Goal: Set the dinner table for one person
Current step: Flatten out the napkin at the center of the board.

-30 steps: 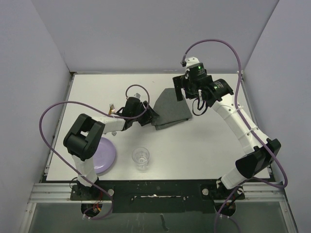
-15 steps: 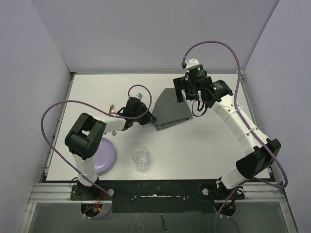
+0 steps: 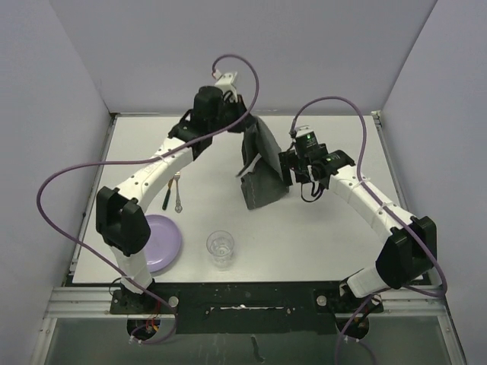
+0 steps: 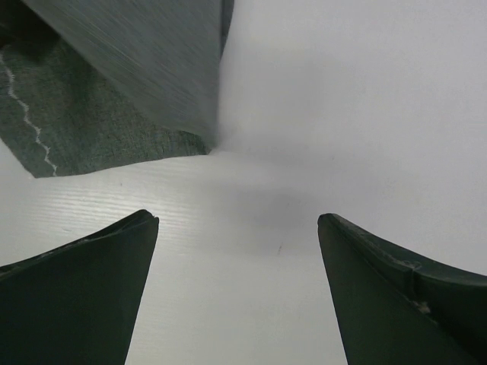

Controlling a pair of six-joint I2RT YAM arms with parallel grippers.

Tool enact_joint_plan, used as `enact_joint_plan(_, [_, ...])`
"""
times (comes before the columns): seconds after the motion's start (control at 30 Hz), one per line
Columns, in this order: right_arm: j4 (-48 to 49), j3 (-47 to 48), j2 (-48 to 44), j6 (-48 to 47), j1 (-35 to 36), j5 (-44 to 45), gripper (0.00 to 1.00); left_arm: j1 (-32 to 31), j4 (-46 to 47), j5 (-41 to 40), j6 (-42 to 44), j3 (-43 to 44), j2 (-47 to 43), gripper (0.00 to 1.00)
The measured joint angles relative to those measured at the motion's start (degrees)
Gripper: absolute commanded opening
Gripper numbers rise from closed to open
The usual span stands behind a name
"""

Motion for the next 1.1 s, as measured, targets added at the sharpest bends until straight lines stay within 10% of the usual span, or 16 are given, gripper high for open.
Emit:
enact_joint_plan(0.37, [4.26, -6.86, 0.59, 2.4, 0.11, -1.44, 0.87, -0.02, -22.51, -0.87, 10.47, 61.77, 20.55, 0.0])
enact_joint_plan(1.1, [8.94, -0.63, 10.91, 2.6, -7.08, -6.88, 0.86, 1.31, -30.14, -10.23, 12.85, 31.93, 8.28, 0.0])
